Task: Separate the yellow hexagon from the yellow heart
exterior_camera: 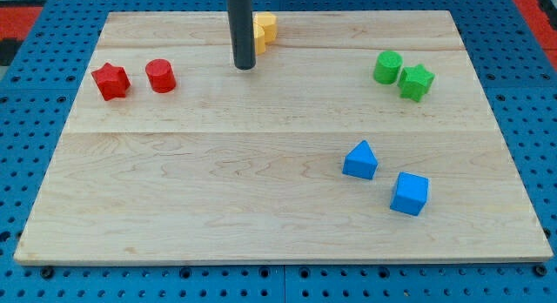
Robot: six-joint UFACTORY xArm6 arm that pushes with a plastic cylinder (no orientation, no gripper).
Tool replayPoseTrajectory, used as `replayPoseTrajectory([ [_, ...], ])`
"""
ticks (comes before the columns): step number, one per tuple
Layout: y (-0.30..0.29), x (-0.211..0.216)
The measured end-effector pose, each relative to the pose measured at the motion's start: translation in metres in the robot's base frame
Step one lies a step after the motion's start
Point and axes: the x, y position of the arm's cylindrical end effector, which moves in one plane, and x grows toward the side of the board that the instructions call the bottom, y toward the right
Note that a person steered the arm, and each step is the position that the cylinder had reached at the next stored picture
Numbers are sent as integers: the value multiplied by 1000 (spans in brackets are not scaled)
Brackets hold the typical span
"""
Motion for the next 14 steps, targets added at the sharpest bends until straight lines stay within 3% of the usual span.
replayPoseTrajectory([
  [1,45,-11],
  [3,48,-79],
  [4,1,-104],
  [6,-113,-101],
  [7,-89,-104],
  [8,-161,-102],
  [9,-154,-102],
  [11,-203,-122],
  [12,-177,-122],
  [13,-97,-115],
  [14,-69,-75],
])
